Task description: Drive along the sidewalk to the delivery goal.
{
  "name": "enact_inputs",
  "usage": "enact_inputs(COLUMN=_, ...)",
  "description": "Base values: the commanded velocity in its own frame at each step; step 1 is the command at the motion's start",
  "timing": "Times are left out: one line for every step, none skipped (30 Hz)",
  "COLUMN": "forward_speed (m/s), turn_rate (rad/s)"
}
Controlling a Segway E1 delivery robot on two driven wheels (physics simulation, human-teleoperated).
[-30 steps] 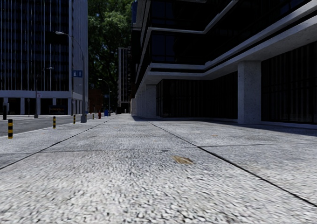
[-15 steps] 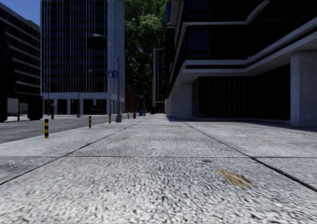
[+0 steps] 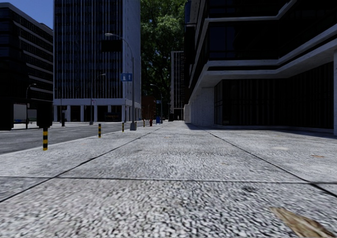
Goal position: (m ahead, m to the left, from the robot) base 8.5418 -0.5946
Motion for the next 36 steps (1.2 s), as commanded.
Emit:
enact_inputs(forward_speed=1.40, turn_rate=0.00)
enact_inputs(forward_speed=1.40, turn_rate=0.00)
enact_inputs(forward_speed=1.40, turn_rate=0.00)
enact_inputs(forward_speed=1.40, turn_rate=0.00)
enact_inputs(forward_speed=1.40, turn_rate=0.00)
enact_inputs(forward_speed=1.40, turn_rate=0.00)
enact_inputs(forward_speed=1.40, turn_rate=0.00)
enact_inputs(forward_speed=1.40, turn_rate=0.00)
enact_inputs(forward_speed=1.40, turn_rate=0.00)
enact_inputs(forward_speed=1.40, turn_rate=0.00)
enact_inputs(forward_speed=1.40, turn_rate=0.00)
enact_inputs(forward_speed=1.40, turn_rate=0.00)
enact_inputs(forward_speed=1.40, turn_rate=0.00)
enact_inputs(forward_speed=1.41, turn_rate=0.00)
enact_inputs(forward_speed=1.59, turn_rate=-0.10)
enact_inputs(forward_speed=2.00, turn_rate=-0.21)
enact_inputs(forward_speed=2.00, turn_rate=-0.25)
enact_inputs(forward_speed=2.00, turn_rate=-0.27)
enact_inputs(forward_speed=2.00, turn_rate=-0.27)
enact_inputs(forward_speed=2.00, turn_rate=-0.27)
enact_inputs(forward_speed=2.00, turn_rate=-0.27)
enact_inputs(forward_speed=2.00, turn_rate=-0.27)
enact_inputs(forward_speed=2.00, turn_rate=-0.27)
enact_inputs(forward_speed=2.00, turn_rate=-0.27)
enact_inputs(forward_speed=2.00, turn_rate=-0.27)
enact_inputs(forward_speed=2.00, turn_rate=-0.27)
enact_inputs(forward_speed=2.00, turn_rate=-0.27)
enact_inputs(forward_speed=2.00, turn_rate=-0.27)
enact_inputs(forward_speed=2.00, turn_rate=-0.27)
enact_inputs(forward_speed=2.00, turn_rate=-0.27)
enact_inputs(forward_speed=2.00, turn_rate=-0.27)
enact_inputs(forward_speed=2.00, turn_rate=-0.22)
enact_inputs(forward_speed=2.00, turn_rate=-0.07)
enact_inputs(forward_speed=2.00, turn_rate=-0.07)
enact_inputs(forward_speed=2.00, turn_rate=-0.03)
enact_inputs(forward_speed=2.00, turn_rate=-0.02)
